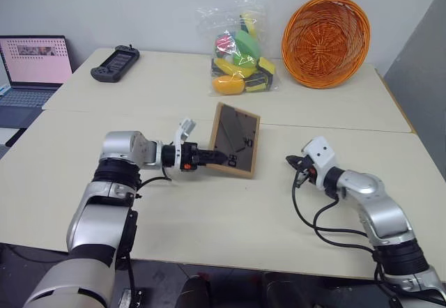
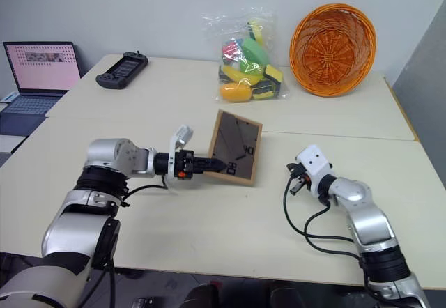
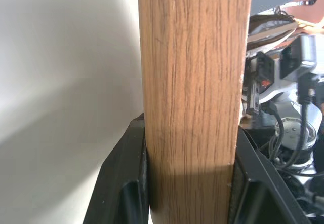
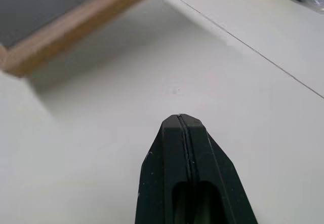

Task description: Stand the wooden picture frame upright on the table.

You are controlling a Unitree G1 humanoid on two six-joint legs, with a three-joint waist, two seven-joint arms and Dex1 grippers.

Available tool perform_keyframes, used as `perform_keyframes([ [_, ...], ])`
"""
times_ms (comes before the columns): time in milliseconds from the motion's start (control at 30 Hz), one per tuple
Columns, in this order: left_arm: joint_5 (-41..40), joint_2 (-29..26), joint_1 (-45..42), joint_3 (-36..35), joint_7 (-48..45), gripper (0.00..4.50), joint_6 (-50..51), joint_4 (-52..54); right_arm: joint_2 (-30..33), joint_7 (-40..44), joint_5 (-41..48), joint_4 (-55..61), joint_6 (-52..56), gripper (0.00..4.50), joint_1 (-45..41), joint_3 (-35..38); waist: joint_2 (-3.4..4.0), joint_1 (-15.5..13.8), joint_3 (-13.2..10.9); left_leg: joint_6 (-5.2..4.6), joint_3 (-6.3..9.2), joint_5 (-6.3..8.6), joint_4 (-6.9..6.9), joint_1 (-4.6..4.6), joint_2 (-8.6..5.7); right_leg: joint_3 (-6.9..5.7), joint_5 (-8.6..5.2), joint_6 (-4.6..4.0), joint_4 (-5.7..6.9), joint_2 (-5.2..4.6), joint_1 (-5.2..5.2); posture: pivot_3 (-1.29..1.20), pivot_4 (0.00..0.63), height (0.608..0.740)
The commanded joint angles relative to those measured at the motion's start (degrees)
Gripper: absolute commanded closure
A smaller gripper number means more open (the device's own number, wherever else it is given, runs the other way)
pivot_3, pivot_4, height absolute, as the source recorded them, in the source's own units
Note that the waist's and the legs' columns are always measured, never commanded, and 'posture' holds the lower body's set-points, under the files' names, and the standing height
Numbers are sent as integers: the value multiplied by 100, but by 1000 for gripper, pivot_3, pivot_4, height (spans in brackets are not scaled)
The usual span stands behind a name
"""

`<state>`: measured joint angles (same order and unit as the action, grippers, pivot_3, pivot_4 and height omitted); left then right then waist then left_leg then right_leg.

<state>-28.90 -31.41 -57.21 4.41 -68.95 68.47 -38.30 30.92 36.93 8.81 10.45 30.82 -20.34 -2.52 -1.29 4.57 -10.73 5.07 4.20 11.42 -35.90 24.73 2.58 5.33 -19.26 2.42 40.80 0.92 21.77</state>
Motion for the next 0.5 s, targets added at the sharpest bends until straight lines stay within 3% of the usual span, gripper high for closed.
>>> perform_keyframes([
  [33, 47, -232, -319, 149, -578, 3205, -715, 683, 217, 181, 438, 432, 243, 4500, -367, 489, 1, 1, -1, 0, 0, 0, 0, 3, 0, 0, 0, 0, 0, 0, 3, 0, 150, 740],
  [200, 333, -420, -297, 427, -944, 3205, -1498, 1058, 139, -19, 985, 579, 850, 3953, -1119, 917, 4, 5, -2, 0, -3, 0, 2, 1, 1, 2, 0, 0, -1, 0, 3, 0, 150, 740],
  [400, 569, -409, -355, 438, -956, 3205, -1944, 808, 125, -106, 1211, 1026, 1227, 2518, -1596, 778, 9, -5, -8, -2, -3, 1, 1, 6, 1, 4, 0, -1, 3, 0, 9, 0, 150, 740],
  [500, 663, -420, -303, 468, -1024, 3205, -2113, 793, 100, -120, 1500, 1285, 1613, 2119, -1971, 779, 11, -3, -9, -2, -6, 0, 1, 8, 0, 8, 0, -1, 2, -1, 15, 0, 150, 740],
])
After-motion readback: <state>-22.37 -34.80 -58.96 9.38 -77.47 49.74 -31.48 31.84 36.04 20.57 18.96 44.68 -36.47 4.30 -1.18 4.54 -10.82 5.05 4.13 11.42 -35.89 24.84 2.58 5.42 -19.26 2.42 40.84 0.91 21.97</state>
